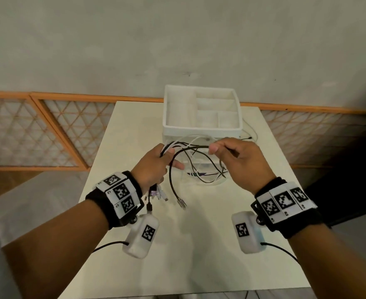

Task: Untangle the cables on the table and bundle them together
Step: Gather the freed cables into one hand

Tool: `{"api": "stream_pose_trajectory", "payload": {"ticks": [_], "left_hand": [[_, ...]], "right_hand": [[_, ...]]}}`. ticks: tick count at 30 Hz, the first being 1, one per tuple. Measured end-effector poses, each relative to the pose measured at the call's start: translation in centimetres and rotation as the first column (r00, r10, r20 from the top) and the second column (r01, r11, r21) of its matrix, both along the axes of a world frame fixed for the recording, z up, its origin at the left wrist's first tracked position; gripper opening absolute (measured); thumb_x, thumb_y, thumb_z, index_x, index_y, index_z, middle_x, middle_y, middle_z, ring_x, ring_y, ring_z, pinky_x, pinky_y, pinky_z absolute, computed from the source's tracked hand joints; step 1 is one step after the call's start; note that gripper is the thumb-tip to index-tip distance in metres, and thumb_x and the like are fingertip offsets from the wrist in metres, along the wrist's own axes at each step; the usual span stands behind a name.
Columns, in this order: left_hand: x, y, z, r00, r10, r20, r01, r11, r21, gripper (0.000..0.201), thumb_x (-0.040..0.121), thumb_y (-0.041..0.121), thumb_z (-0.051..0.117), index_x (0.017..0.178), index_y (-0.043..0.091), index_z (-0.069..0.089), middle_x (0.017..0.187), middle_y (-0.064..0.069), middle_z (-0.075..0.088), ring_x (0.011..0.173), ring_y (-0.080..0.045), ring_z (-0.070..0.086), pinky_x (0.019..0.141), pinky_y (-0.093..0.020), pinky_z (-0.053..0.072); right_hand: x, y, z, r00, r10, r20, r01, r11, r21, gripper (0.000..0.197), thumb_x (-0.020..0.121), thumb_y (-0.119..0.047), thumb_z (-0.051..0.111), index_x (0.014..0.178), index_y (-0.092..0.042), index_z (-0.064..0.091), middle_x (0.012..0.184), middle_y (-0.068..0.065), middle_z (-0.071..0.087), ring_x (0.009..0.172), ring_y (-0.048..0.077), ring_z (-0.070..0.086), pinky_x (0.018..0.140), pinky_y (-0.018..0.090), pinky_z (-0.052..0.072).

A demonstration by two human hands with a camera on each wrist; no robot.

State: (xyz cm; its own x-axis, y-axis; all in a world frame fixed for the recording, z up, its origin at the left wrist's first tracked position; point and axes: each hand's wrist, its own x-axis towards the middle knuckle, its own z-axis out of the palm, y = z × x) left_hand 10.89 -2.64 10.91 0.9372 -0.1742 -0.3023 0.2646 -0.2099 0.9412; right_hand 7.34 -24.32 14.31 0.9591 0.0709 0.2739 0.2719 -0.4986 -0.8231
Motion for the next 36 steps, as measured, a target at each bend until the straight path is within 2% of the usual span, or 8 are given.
{"api": "stream_pose_trajectory", "payload": {"ticks": [8, 13, 16, 18, 20, 25, 28, 36], "left_hand": [[-1.0, 0.5, 1.7, 0.982, -0.115, 0.149, 0.068, 0.955, 0.289, 0.049, 0.096, 0.053, 0.052, 0.085, 0.005, 0.060, 0.068, -0.002, 0.043, 0.052, -0.012, 0.033, 0.053, -0.026, 0.031], [-1.7, 0.9, 4.2, 0.882, -0.394, 0.259, 0.233, 0.842, 0.487, 0.043, 0.098, 0.045, 0.051, 0.084, 0.005, 0.060, 0.063, 0.006, 0.048, 0.053, -0.007, 0.045, 0.061, -0.027, 0.040], [-2.4, -0.5, 6.0, 0.808, -0.499, 0.314, 0.333, 0.825, 0.456, 0.025, 0.094, 0.044, 0.061, 0.079, 0.026, 0.067, 0.061, 0.018, 0.062, 0.054, 0.002, 0.053, 0.061, -0.018, 0.041], [-2.6, -0.9, 6.8, 0.792, -0.466, 0.395, 0.309, 0.863, 0.400, 0.034, 0.084, 0.054, 0.068, 0.079, 0.022, 0.074, 0.065, 0.005, 0.067, 0.055, -0.006, 0.055, 0.059, -0.023, 0.042], [-2.6, -0.7, 7.9, 0.803, -0.334, 0.493, 0.224, 0.936, 0.271, 0.038, 0.078, 0.055, 0.073, 0.078, 0.018, 0.077, 0.060, -0.004, 0.062, 0.052, -0.009, 0.049, 0.056, -0.024, 0.039], [-1.8, 0.4, 9.2, 0.790, 0.017, 0.613, -0.035, 0.999, 0.017, 0.030, 0.086, 0.029, 0.073, 0.067, 0.008, 0.066, 0.041, 0.014, 0.040, 0.038, -0.004, 0.034, 0.041, -0.012, 0.032], [-0.8, 0.7, 8.2, 0.775, 0.136, 0.617, -0.158, 0.987, -0.020, 0.039, 0.088, 0.037, 0.071, 0.069, 0.004, 0.062, 0.040, 0.013, 0.037, 0.040, -0.005, 0.031, 0.046, -0.019, 0.031], [0.8, 2.6, 4.4, 0.886, -0.045, 0.461, -0.158, 0.906, 0.392, 0.065, 0.091, 0.073, 0.034, 0.070, 0.020, 0.065, 0.048, 0.007, 0.041, 0.042, -0.013, 0.039, 0.054, -0.029, 0.033]], "right_hand": [[-0.3, -2.5, -0.7, 0.991, -0.128, -0.043, 0.126, 0.991, -0.046, 0.035, 0.080, -0.060, 0.062, 0.085, -0.026, 0.072, 0.078, -0.017, 0.064, 0.064, -0.002, 0.052, 0.067, 0.019, 0.040], [-0.9, -0.9, -0.8, 0.980, -0.076, -0.186, 0.009, 0.941, -0.338, 0.097, 0.055, -0.074, 0.078, 0.139, -0.054, 0.035, 0.121, -0.003, 0.042, 0.109, 0.011, 0.049, 0.093, 0.031, 0.045], [-0.7, 2.7, -1.9, 0.997, -0.009, -0.083, -0.027, 0.909, -0.416, 0.065, 0.067, -0.069, 0.070, 0.125, -0.050, 0.049, 0.105, -0.003, 0.056, 0.092, 0.014, 0.056, 0.081, 0.035, 0.052], [-0.3, 3.4, -2.9, 0.996, -0.066, -0.058, 0.037, 0.916, -0.398, 0.024, 0.081, -0.058, 0.064, 0.087, -0.034, 0.063, 0.082, -0.003, 0.058, 0.076, 0.019, 0.057, 0.068, 0.036, 0.051], [0.5, 1.7, -5.1, 0.969, -0.169, -0.183, 0.073, 0.895, -0.440, 0.035, 0.087, -0.050, 0.063, 0.064, -0.026, 0.053, 0.074, 0.001, 0.054, 0.071, 0.024, 0.056, 0.063, 0.033, 0.046], [0.3, -5.9, -10.3, 0.791, -0.480, -0.380, 0.204, 0.791, -0.576, 0.023, 0.088, -0.042, 0.063, 0.076, -0.022, 0.067, 0.092, 0.012, 0.067, 0.090, 0.036, 0.065, 0.070, 0.030, 0.044], [1.0, -9.1, -9.9, 0.735, -0.583, -0.347, 0.293, 0.734, -0.612, 0.017, 0.091, -0.031, 0.060, 0.082, -0.019, 0.068, 0.086, 0.011, 0.069, 0.073, 0.032, 0.061, 0.065, 0.031, 0.048], [6.0, -13.3, 0.2, 0.690, -0.695, -0.201, 0.653, 0.718, -0.240, 0.015, 0.094, -0.020, 0.052, 0.092, -0.014, 0.066, 0.089, 0.010, 0.069, 0.080, 0.027, 0.061, 0.072, 0.034, 0.050]]}}
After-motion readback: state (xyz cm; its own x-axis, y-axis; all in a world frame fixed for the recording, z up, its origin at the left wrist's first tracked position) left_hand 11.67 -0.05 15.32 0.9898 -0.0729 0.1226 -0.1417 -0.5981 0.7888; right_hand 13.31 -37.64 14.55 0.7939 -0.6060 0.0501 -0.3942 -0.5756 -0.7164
